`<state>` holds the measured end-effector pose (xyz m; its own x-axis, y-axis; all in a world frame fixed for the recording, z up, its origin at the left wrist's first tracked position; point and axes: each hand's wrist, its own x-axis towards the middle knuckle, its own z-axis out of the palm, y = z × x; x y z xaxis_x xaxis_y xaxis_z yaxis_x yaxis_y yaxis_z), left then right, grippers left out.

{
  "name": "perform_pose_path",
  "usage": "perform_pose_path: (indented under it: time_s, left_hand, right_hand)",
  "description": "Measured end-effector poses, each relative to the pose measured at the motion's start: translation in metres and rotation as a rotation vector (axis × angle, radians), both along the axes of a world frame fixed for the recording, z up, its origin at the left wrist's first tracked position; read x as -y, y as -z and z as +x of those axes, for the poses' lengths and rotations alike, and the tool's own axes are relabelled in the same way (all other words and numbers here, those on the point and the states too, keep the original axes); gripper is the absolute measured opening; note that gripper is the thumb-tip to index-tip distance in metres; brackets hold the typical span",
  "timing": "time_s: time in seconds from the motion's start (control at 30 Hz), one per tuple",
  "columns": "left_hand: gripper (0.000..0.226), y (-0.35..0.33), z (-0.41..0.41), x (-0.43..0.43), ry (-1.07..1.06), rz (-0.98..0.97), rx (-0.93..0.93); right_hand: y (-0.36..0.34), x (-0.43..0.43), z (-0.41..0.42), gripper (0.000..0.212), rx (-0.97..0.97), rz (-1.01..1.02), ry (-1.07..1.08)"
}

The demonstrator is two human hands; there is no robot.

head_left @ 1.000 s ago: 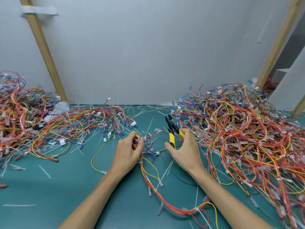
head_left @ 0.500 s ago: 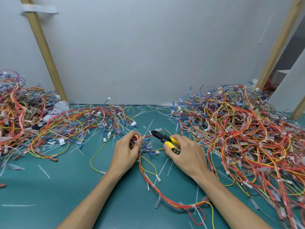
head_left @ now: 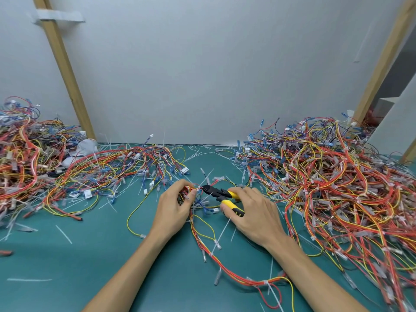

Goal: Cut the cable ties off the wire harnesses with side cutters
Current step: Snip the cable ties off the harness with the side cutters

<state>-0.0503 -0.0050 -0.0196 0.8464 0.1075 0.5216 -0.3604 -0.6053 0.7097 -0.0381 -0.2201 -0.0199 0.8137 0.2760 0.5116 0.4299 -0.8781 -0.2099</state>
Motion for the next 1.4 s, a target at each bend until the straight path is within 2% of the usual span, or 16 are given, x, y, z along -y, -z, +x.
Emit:
perform_pose_path:
  time_s: [0.5,1.4]
  left_hand:
    - [0.005,-0.0031,-0.0018,0.0002,0.002,0.073,0.013]
    - [0.009,-0.0021,-0.0030,0.0008,0.006,0.122,0.044]
  right_hand:
    - [-0.0013,-0.0018,-0.0015,0.045,-0.003,0.059,-0.028]
    - [-0.0071,-0.0035,-0.0036,0.043,-0.036,-0.010,-0.046]
